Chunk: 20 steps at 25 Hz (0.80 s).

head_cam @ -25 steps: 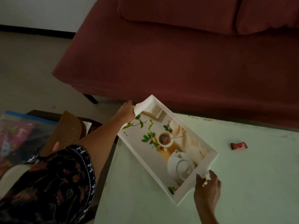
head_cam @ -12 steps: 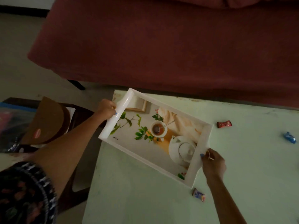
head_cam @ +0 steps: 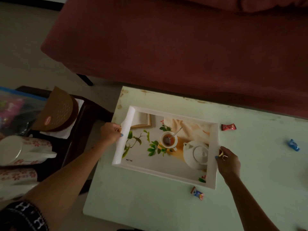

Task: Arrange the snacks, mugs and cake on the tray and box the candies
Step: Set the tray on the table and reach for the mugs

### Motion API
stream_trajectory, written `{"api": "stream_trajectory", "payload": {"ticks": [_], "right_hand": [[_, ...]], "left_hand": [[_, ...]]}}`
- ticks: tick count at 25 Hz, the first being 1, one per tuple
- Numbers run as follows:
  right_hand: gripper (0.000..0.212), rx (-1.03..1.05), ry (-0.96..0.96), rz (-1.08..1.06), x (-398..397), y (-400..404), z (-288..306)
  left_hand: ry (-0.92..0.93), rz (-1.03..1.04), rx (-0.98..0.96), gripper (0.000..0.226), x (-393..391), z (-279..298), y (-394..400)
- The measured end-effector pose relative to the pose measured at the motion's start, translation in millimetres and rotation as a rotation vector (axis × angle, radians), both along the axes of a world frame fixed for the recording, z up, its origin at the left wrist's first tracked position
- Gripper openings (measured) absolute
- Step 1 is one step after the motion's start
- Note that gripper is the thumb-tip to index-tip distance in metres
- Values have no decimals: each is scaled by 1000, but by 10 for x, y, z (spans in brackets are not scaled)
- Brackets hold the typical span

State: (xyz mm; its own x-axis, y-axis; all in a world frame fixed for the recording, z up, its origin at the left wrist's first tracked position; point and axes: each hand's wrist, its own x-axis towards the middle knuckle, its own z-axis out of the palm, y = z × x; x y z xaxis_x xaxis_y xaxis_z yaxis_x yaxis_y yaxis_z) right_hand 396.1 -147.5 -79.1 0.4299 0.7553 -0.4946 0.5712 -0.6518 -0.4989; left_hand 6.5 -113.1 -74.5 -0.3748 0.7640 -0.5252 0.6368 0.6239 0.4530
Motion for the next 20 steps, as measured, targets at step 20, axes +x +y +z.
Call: {"api": "stream_trajectory", "payload": {"ticks": [20], "right_hand": [[71,77,-14,153,-548,-68,701]], "left_hand": [[-187,296,205,38,139,632,-639]]}}
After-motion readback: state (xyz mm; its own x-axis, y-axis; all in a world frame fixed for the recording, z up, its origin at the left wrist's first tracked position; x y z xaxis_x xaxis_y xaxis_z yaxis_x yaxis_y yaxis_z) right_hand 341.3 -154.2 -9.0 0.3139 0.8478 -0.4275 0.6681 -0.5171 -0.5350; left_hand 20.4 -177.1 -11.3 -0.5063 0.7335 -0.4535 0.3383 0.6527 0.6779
